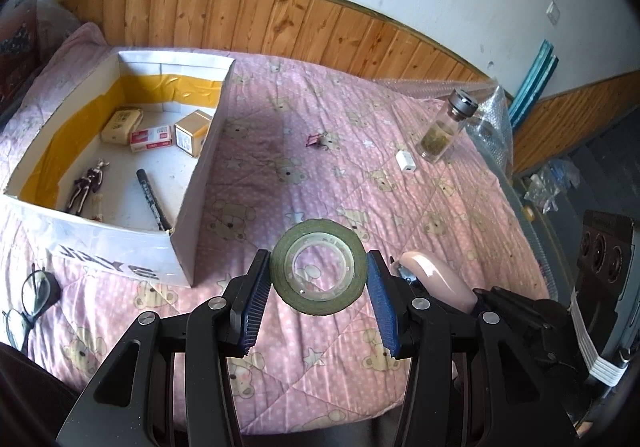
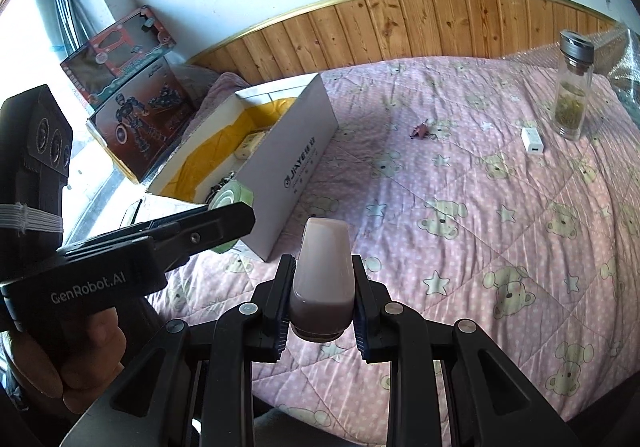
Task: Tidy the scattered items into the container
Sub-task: 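Carry the tape roll and pink stapler over the white box with both tools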
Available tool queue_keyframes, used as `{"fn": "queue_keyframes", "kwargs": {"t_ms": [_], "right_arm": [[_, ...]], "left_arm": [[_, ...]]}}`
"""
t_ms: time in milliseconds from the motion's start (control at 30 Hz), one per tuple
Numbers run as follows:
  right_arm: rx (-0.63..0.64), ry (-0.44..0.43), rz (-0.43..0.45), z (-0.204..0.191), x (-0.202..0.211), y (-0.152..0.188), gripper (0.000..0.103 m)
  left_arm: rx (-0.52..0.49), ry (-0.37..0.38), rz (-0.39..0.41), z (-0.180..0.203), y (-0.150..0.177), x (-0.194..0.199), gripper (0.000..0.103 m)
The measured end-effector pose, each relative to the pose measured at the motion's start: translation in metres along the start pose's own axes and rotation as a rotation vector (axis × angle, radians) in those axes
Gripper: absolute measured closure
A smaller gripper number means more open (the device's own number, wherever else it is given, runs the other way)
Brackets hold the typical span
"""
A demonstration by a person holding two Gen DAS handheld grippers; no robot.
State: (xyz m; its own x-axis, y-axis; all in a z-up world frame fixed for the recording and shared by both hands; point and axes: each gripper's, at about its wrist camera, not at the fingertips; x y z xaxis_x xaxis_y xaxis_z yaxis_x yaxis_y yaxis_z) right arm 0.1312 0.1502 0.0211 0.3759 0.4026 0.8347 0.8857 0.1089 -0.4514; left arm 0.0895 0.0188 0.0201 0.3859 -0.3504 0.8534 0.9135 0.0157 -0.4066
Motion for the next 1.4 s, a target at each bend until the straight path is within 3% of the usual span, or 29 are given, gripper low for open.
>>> {"fn": "queue_keyframes", "kwargs": {"t_ms": [633, 1400], "right_arm": [[0.139, -0.011, 0.037, -0.052, 0.013, -0.024, 0.076], [0.226, -0.027, 0.022, -0.097, -0.009, -0.058, 0.076]], "left_arm": [[0.127, 0.026, 0.082, -0.058, 0.004, 0.037, 0.054], [0.259, 0.031, 0.138, -0.134, -0.006, 0.058, 0.054]]}}
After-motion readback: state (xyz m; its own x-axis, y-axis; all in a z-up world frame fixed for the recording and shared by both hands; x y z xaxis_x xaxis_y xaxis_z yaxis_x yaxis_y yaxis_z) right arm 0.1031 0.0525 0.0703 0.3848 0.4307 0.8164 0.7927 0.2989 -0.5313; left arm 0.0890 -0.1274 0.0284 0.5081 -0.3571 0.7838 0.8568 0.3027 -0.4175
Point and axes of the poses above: each gripper's, at about its wrist camera, not at the fingertips, and x roughly against the way its jaws point, z to its right, y to its underside, and after that the axes turned 14 degrees about -z, right-handed
